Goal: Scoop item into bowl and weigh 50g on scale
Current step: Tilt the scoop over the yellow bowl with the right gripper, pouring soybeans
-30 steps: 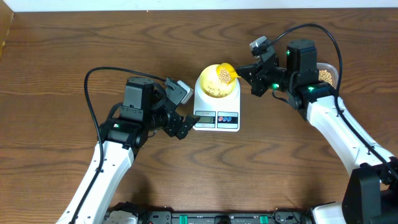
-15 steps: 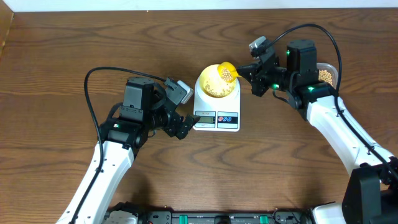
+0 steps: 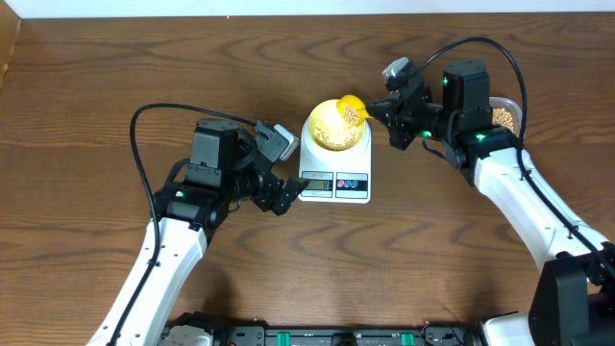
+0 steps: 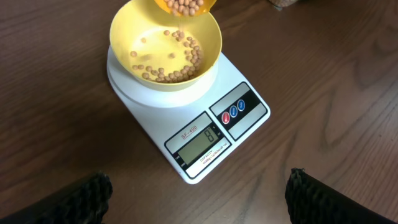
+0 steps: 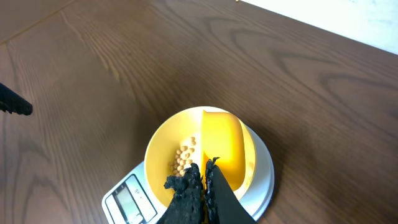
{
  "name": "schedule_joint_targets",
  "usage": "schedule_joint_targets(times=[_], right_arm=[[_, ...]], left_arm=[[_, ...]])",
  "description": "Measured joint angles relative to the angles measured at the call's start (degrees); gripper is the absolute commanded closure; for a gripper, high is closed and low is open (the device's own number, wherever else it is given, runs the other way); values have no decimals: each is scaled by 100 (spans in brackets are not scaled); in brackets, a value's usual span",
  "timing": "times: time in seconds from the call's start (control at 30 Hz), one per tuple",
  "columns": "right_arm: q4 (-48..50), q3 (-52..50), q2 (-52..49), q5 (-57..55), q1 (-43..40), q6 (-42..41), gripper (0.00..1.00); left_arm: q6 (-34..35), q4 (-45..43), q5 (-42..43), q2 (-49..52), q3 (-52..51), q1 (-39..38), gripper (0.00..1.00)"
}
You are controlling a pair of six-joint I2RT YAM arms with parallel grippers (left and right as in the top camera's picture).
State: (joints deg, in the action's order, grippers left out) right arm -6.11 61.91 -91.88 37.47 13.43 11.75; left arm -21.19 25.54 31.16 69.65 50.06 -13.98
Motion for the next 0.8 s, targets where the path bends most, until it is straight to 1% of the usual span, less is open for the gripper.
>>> schedule_joint_targets(times=[0.8], right_arm=[[-2,0,0,0,0,931,99]], left_arm=[[0,0,0,0,0,0,9]])
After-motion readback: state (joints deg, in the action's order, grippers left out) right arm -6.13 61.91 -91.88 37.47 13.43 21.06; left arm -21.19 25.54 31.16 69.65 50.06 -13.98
